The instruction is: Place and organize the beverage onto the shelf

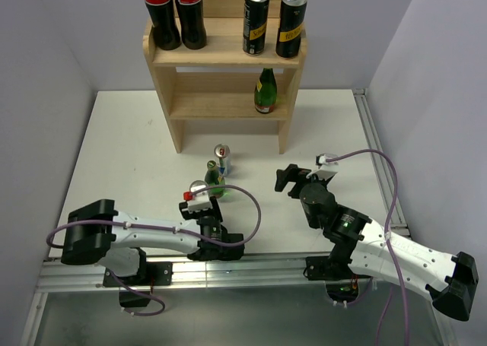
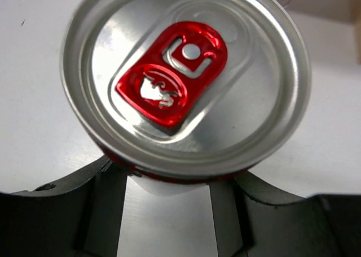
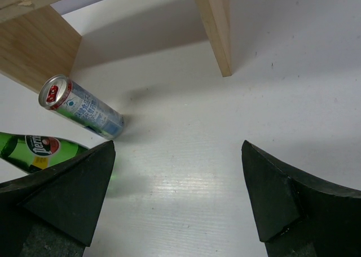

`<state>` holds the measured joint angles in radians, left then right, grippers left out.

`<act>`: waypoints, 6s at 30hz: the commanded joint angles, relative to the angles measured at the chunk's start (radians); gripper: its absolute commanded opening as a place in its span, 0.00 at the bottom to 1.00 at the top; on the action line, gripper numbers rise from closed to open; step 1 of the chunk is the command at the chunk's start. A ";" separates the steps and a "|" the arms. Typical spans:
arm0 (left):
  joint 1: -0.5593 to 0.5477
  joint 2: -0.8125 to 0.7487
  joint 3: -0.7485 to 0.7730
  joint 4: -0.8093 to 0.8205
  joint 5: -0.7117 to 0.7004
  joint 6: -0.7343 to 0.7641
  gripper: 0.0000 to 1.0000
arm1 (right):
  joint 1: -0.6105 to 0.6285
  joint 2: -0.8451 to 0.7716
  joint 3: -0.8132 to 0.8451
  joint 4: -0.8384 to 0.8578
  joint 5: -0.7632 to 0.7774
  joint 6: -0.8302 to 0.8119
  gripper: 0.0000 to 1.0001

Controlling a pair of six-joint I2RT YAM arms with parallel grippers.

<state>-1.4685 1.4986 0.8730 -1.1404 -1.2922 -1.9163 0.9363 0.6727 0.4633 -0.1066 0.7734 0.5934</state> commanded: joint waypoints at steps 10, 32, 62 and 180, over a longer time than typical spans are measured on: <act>-0.015 -0.311 0.232 0.153 -0.245 0.645 0.00 | 0.006 -0.002 0.009 0.045 -0.003 -0.004 1.00; 0.804 -0.292 0.191 1.298 0.712 1.680 0.01 | 0.007 0.042 0.081 0.038 -0.005 -0.050 1.00; 1.022 0.063 0.406 1.383 0.811 1.651 0.08 | 0.007 -0.016 0.023 -0.002 0.043 -0.021 1.00; 0.476 0.160 -0.513 2.323 0.527 1.505 0.90 | 0.007 0.036 -0.051 0.065 0.009 0.023 1.00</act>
<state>-0.9859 1.6402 0.3161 1.0904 -0.7300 -0.4526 0.9382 0.7181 0.4175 -0.0673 0.7658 0.6090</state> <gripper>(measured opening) 0.908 0.999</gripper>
